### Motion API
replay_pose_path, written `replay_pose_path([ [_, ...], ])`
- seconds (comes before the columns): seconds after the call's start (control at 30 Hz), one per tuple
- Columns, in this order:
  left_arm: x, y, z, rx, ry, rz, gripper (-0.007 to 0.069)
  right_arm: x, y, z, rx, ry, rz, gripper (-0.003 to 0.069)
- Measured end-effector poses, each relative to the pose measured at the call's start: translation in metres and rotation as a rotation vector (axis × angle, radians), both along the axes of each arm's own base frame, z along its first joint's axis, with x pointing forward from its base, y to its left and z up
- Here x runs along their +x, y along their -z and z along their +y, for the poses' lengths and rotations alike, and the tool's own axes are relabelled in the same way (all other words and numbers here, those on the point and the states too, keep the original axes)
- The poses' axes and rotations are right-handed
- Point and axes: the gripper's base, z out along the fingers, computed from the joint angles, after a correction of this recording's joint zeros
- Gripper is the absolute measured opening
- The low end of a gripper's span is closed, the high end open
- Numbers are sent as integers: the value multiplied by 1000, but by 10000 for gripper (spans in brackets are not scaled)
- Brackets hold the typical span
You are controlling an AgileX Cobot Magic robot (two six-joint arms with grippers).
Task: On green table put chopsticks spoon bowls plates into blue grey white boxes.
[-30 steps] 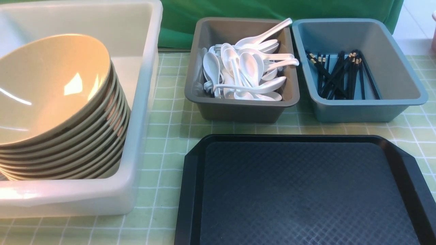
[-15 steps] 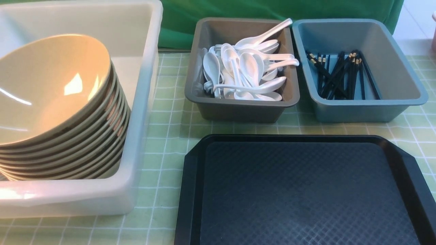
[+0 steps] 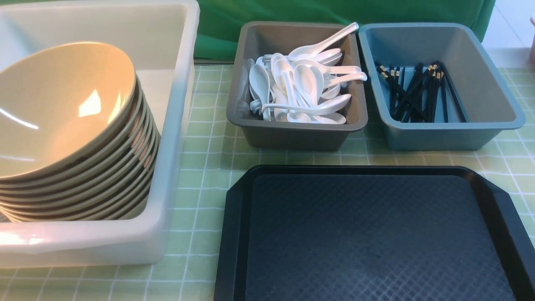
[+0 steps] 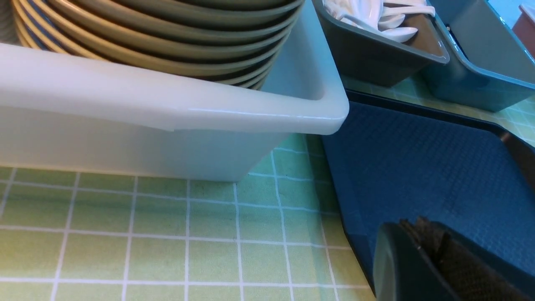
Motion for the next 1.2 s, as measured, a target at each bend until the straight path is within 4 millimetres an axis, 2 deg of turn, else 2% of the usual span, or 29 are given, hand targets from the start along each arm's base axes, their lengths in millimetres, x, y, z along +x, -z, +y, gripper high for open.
replay_pose_path([
  [0.17,5,4,1,13,-20,-7,-2,0,0,0,0,0,0,56],
  [0.37,34,9,5,94,-233,-227,-2,0,0,0,0,0,0,58],
  [0.47,55,26,4,95,-295,-340,-2,0,0,0,0,0,0,61],
  [0.5,57,28,4,102,-295,-347,-2,0,0,0,0,0,0,61],
  [0.57,71,55,5,129,-309,-370,-2,0,0,0,0,0,0,65],
  [0.6,73,60,6,133,-310,-366,-2,0,0,0,0,0,0,65],
  [0.67,79,83,8,192,-306,-323,-2,0,0,0,0,0,0,68],
  [0.8,83,115,11,305,-290,-238,-2,0,0,0,0,0,0,70],
  [0.9,84,127,11,322,-264,-205,-2,0,0,0,0,0,0,73],
  [1.2,85,129,6,322,-171,-229,-2,0,0,0,0,0,-1,78],
])
